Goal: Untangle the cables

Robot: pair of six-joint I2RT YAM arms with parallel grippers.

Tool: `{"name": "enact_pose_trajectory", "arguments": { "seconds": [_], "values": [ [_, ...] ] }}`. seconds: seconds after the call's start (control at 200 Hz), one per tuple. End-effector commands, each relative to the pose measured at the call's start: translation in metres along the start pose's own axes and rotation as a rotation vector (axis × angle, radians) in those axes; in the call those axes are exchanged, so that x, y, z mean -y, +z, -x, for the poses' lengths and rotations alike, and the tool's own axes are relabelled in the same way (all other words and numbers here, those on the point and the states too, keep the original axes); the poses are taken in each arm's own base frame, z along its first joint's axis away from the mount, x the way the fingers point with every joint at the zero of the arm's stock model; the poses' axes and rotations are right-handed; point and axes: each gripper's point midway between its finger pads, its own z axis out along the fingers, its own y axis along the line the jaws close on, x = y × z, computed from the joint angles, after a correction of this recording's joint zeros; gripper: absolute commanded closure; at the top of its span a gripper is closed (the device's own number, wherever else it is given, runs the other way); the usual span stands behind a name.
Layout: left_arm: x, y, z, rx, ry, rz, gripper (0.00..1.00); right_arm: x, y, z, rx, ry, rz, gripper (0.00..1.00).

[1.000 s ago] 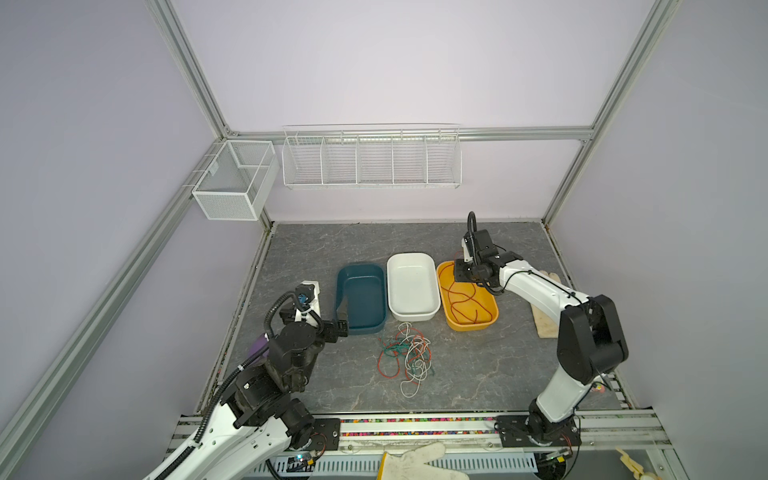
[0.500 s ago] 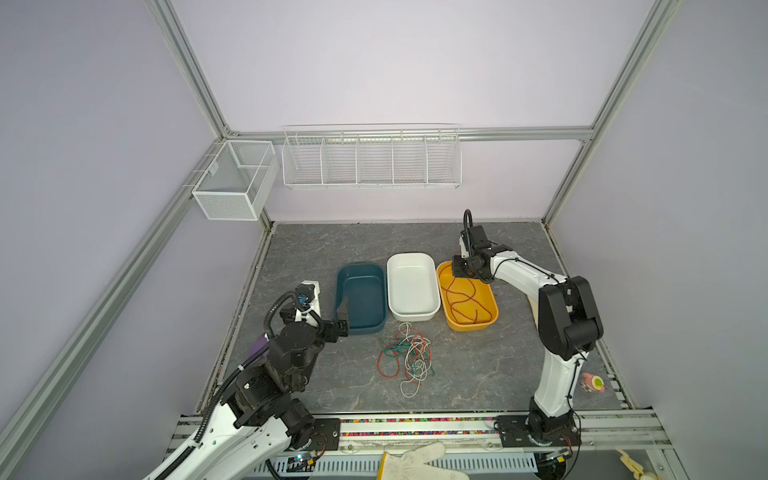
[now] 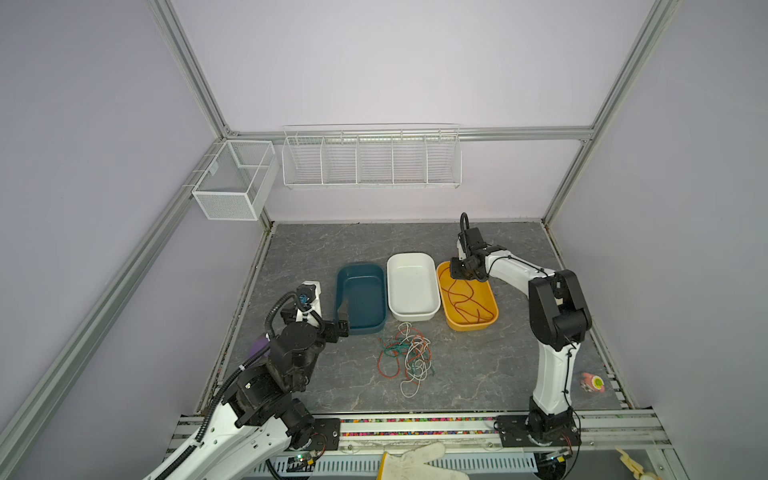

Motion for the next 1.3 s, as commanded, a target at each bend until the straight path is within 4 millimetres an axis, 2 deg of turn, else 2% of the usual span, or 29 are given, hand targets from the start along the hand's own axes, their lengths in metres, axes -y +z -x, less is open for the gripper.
{"name": "enact_pose_trajectory", "arguments": {
  "seconds": [0.0, 0.1, 0.28, 0.48, 1.075, 1.189, 1.294],
  "values": [
    [0.0, 0.001, -0.002, 0.003, 0.013, 0.0, 0.01, 0.001, -0.008, 0.011, 0.035, 0.003, 0.006, 0.89],
    [0.0, 0.001, -0.002, 0.003, 0.013, 0.0, 0.01, -0.001, -0.018, 0.012, 0.06, 0.01, 0.023, 0.93],
    [0.0, 0.001, -0.002, 0.003, 0.012, -0.002, 0.01, -0.004, -0.032, 0.009, 0.085, 0.01, 0.053, 0.93],
    [0.0, 0.001, -0.001, 0.004, 0.012, -0.003, 0.01, -0.009, -0.059, 0.008, 0.148, 0.012, 0.102, 0.93],
    [0.001, 0.0, -0.001, 0.005, 0.009, -0.011, 0.01, -0.026, -0.122, -0.015, 0.33, -0.058, 0.177, 0.94],
    [0.001, 0.0, -0.002, 0.003, 0.011, -0.011, 0.01, -0.028, -0.121, -0.024, 0.319, -0.061, 0.189, 0.93],
    [0.001, 0.0, -0.001, 0.005, 0.01, -0.01, 0.01, -0.038, -0.119, -0.037, 0.301, -0.088, 0.201, 0.93]
  ]
}}
